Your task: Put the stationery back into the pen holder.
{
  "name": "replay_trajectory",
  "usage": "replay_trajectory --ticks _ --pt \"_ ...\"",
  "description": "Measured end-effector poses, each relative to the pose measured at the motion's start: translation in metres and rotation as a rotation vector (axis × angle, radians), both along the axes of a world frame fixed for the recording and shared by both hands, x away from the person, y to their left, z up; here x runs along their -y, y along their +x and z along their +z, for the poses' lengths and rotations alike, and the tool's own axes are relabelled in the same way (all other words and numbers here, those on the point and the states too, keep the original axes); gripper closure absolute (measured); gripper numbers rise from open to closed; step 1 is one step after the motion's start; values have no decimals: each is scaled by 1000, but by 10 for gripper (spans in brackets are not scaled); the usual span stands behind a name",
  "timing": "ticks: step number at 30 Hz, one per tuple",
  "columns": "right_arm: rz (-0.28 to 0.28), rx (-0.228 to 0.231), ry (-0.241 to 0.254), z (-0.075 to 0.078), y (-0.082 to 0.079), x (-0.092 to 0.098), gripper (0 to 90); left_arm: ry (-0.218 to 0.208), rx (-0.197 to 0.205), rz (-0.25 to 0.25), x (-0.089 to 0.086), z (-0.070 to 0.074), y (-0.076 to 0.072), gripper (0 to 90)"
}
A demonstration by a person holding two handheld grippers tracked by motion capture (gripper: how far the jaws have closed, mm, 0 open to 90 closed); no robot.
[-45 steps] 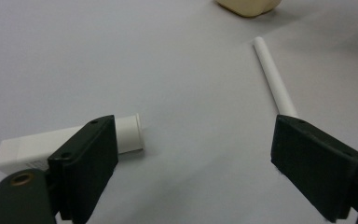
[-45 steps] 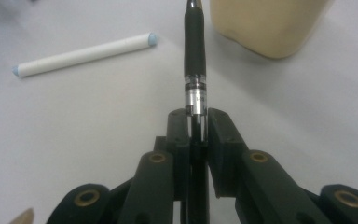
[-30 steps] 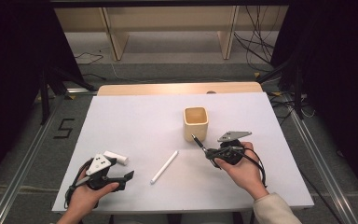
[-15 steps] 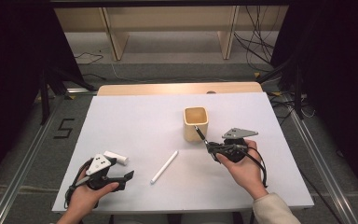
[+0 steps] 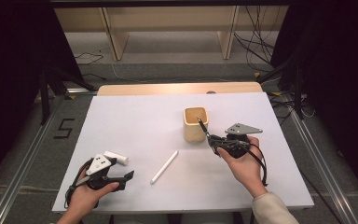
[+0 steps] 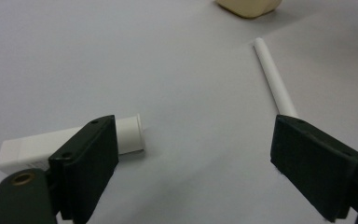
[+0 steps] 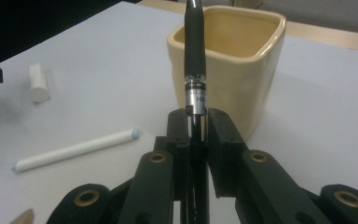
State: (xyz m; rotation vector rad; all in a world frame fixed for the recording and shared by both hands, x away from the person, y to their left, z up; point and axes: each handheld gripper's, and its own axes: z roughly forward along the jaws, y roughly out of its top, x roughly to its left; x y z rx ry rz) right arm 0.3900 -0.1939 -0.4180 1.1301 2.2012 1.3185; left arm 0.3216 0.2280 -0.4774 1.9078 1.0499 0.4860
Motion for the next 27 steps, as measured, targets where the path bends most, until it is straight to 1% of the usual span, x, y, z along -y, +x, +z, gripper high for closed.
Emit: replay_trajectory --ticks 11,12,14,15,19,27 --pt "-18 38 27 8 11 -5 803 -1 -2 1 0 0 0 148" --pt "-17 36 26 9 12 -6 803 2 -2 -1 0 0 0 148" --pt "-22 49 35 11 14 -7 803 2 -2 -1 0 0 0 148" --pt "-20 46 35 11 15 -8 803 4 -3 -2 0 0 0 148" --pt "-24 61 47 15 18 -11 803 -1 -2 1 0 0 0 148" --pt "-34 77 71 21 27 -15 803 -1 -1 1 0 0 0 148"
